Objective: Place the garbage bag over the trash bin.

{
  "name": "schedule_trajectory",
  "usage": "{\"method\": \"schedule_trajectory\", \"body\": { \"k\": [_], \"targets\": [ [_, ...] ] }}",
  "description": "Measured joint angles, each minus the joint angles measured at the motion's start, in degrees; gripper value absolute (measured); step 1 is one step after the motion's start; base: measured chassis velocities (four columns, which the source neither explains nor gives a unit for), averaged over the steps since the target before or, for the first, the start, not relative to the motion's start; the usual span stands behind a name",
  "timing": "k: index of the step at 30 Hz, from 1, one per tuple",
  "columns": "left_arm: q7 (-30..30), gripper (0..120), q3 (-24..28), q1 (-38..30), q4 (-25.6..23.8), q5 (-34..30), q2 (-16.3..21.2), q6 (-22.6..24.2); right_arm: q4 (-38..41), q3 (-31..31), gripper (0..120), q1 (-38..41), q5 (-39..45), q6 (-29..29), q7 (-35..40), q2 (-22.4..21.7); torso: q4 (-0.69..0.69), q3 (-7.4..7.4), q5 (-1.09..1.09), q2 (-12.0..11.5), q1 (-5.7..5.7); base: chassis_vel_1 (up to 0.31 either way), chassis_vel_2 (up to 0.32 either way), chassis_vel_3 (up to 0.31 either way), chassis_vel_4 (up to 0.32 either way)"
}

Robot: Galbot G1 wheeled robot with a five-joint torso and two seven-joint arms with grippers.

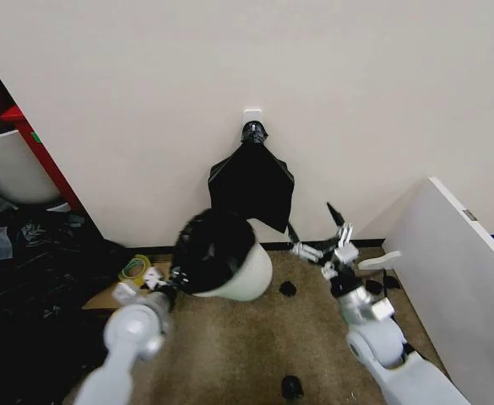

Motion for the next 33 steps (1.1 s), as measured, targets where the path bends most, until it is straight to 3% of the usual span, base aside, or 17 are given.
{"method": "schedule_trajectory", "body": {
  "k": [2,6,15,19,23,27,33],
  "targets": [
    [-1.2,1,-3.1,-0.4,0.2,-4.1,-0.3,2.2,-1.2,0.1,100,-0.8,0.4,0.5,-4.6,-0.1,0.00,0.00,0.01,0.0,0.00,0.000,0.000,0.000,0.000],
    [-1.4,1,-4.2,0.4,-0.6,-5.5,-0.4,4.1,-1.9,-3.2,100,-1.4,-1.3,-0.3,-4.6,0.2,0.01,0.00,-0.03,0.0,0.00,0.000,0.000,0.000,0.000],
    [0.6,1,-1.5,1.4,-3.0,-2.9,-1.2,5.4,1.3,-11.2,100,-1.1,2.8,-8.0,-0.6,2.1,-0.01,0.00,-0.01,0.0,0.00,0.000,0.000,0.000,0.000],
    [1.3,1,-0.5,1.9,-3.4,-1.7,-1.2,5.3,5.6,-13.7,100,-0.9,4.2,-14.3,6.1,2.0,0.00,0.00,-0.01,0.0,0.00,0.000,0.000,0.000,0.000],
    [2.2,1,1.0,2.1,-4.2,0.0,-1.5,5.0,11.0,-16.6,100,1.2,4.2,-25.5,18.8,0.8,0.00,0.00,-0.01,0.0,0.00,0.000,0.000,0.000,0.000],
    [2.6,1,2.2,2.1,-4.4,1.4,-1.9,4.7,12.6,-18.5,100,2.9,-0.3,-30.2,23.3,0.0,-0.01,0.00,0.00,0.0,0.00,0.000,0.000,0.000,0.000],
    [2.9,1,3.0,2.1,-4.4,2.8,-2.0,4.4,12.9,-20.0,100,5.3,-8.2,-32.4,25.2,-0.2,0.00,0.01,0.00,0.0,0.00,0.000,0.000,0.000,0.000]
  ]
}}
